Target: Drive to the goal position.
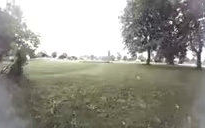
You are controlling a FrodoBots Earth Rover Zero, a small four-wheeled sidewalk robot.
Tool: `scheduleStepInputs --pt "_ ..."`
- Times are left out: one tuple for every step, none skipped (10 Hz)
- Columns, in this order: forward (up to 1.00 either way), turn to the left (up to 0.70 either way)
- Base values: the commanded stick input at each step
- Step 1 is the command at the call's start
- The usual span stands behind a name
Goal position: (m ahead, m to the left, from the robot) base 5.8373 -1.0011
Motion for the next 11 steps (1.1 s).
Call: scheduleStepInputs --pt "0.50 0.00" --pt "0.50 0.00" --pt "0.50 0.00" --pt "0.50 0.00" --pt "0.50 0.00" --pt "0.50 0.00" --pt "0.50 0.00" --pt "0.50 0.00" --pt "0.50 0.00" --pt "0.50 0.00" --pt "0.50 0.00"
